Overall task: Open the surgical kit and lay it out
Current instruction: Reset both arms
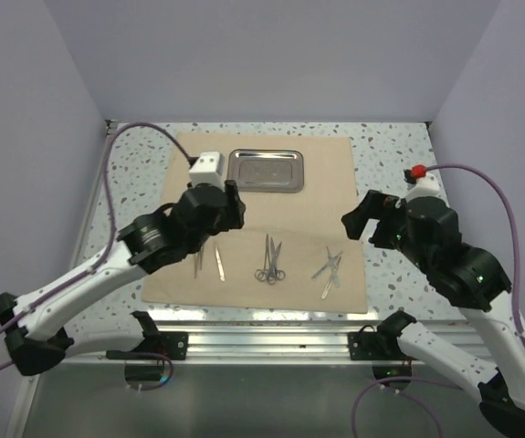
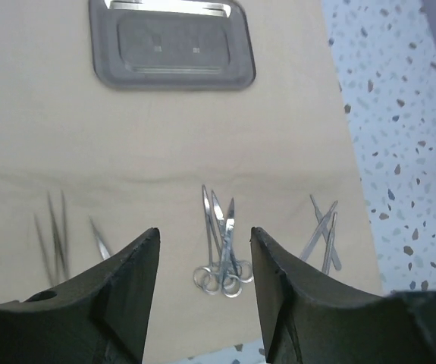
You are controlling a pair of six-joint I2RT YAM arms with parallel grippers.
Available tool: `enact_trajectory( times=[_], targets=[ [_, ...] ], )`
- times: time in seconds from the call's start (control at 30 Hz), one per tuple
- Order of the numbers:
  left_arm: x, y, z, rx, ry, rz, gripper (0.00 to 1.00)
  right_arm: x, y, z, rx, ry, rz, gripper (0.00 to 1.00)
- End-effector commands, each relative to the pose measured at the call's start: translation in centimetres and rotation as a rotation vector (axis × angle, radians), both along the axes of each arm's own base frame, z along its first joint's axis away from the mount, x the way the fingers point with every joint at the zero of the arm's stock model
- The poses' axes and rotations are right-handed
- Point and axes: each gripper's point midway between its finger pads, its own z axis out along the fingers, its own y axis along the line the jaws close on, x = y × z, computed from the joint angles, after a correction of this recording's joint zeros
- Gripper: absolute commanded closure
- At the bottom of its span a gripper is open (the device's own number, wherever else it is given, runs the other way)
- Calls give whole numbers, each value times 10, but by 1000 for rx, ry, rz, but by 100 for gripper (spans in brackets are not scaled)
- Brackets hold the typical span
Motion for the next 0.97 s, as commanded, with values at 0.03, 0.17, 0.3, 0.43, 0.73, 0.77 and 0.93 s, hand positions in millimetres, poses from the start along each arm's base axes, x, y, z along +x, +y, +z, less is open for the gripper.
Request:
enact_trajectory(
  times=[0.03, 0.17, 0.3, 0.43, 0.73, 0.77, 0.93],
  targets=[
    [-8, 49, 34, 71, -218, -23, 44, 3, -6, 67, 146, -199, -51, 2],
    [-20, 88, 58, 86, -358, -6, 44, -5, -15, 79, 164, -215, -75, 2],
    [-24, 119, 63, 126, -405, 81, 43, -12, -34, 84, 133, -253, -127, 2],
    [-27, 145, 62, 158, -392, 190, 41, -9, -52, 70, 5, -283, -155, 2],
    [-26, 177, 21, 247, -322, 430, 14, -7, -41, 43, -118, -223, -34, 1],
    [-25, 178, 16, 260, -323, 445, 10, -8, -38, 42, -118, -220, -12, 2],
    [-12, 180, 16, 340, -391, 508, 0, -15, -26, 30, -92, -204, 64, 2]
  ],
)
